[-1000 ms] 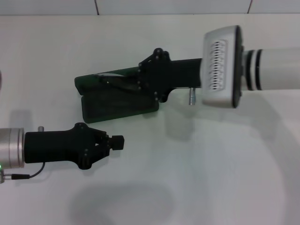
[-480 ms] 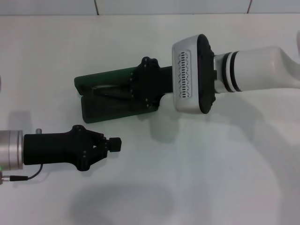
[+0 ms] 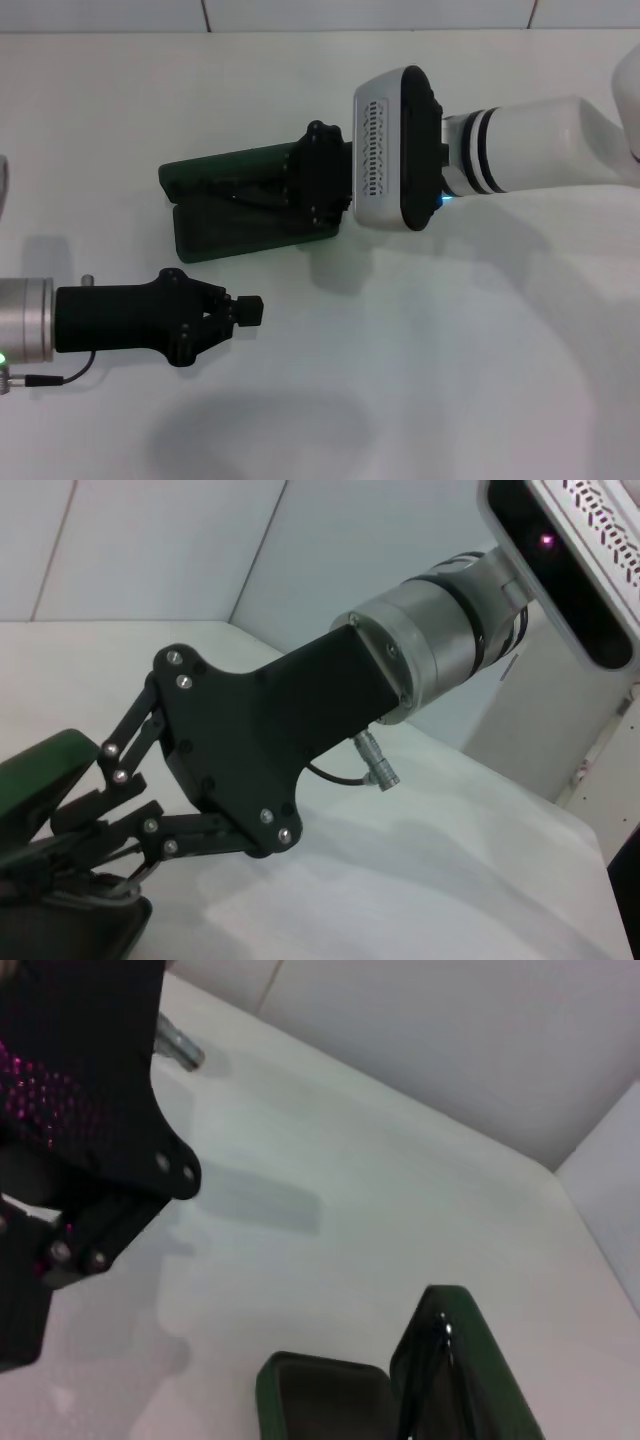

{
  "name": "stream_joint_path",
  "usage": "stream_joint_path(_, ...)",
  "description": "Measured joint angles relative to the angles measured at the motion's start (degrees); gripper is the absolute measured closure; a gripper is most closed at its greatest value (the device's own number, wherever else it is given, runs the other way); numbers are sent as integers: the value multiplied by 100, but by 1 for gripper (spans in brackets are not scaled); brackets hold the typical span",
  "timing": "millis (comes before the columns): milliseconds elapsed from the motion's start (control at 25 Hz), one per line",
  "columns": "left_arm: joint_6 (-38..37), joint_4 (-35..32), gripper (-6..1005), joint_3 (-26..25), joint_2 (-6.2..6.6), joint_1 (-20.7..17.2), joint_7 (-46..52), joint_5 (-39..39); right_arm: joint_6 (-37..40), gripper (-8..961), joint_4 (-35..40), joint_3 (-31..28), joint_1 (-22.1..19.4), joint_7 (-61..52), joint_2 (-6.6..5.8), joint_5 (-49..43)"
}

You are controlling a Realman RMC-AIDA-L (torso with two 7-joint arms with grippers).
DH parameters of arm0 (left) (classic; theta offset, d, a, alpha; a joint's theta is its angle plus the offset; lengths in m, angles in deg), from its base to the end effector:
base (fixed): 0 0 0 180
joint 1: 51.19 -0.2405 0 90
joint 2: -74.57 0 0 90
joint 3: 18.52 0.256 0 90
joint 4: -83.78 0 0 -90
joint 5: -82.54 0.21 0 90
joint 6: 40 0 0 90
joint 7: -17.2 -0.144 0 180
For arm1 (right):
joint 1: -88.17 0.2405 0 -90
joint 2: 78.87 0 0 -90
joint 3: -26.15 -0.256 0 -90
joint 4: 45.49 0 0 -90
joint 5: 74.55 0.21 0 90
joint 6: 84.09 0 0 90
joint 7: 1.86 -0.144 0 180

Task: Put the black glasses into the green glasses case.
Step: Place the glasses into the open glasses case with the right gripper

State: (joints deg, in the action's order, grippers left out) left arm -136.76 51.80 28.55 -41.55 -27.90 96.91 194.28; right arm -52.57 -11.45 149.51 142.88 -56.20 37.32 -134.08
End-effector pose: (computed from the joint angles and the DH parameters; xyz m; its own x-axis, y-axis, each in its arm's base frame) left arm -0.2934 0.2705 -0.0089 0.7314 0.4893 0.4751 0.5228 -0.8496 0.0701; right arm 0.1008 0.3957 -0.1409 0.9118 0.4096 -0.0293 0.3704 -0.8512 -0.3718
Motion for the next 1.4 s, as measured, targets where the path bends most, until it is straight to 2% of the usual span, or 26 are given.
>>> stream_joint_path(720,0,8,974,5,11,62,0,6,-44,895,110,21,-71,-43,0,32)
stream_joint_path(1400,-10,17,971,4,11,62,6,5,-77,789,241,-54,-286,-68,0,24)
